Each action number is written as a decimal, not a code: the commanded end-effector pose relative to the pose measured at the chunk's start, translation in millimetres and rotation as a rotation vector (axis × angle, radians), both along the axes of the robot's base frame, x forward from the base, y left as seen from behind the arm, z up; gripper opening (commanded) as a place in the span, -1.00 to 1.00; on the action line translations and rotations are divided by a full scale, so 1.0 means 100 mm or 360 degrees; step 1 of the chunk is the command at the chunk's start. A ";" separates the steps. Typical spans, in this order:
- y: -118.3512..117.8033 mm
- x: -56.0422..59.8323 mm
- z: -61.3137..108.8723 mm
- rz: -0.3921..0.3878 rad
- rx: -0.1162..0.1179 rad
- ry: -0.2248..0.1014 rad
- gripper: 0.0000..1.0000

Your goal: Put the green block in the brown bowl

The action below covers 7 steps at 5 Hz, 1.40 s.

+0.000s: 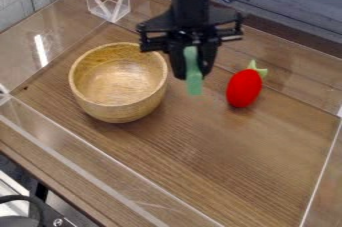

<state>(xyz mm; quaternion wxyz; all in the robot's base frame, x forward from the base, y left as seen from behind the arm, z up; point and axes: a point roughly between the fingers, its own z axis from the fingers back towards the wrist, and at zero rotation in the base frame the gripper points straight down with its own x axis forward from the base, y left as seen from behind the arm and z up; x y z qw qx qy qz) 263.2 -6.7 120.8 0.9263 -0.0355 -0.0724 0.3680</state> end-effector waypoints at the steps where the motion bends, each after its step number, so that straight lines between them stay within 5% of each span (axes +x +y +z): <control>1: 0.19 0.08 0.23 0.0062 0.0017 -0.0134 -1.00; 4: 0.48 -0.12 0.13 0.0031 0.0070 -0.0096 -1.00; 7: 0.66 -0.18 -0.11 -0.0029 0.0109 -0.0052 -1.00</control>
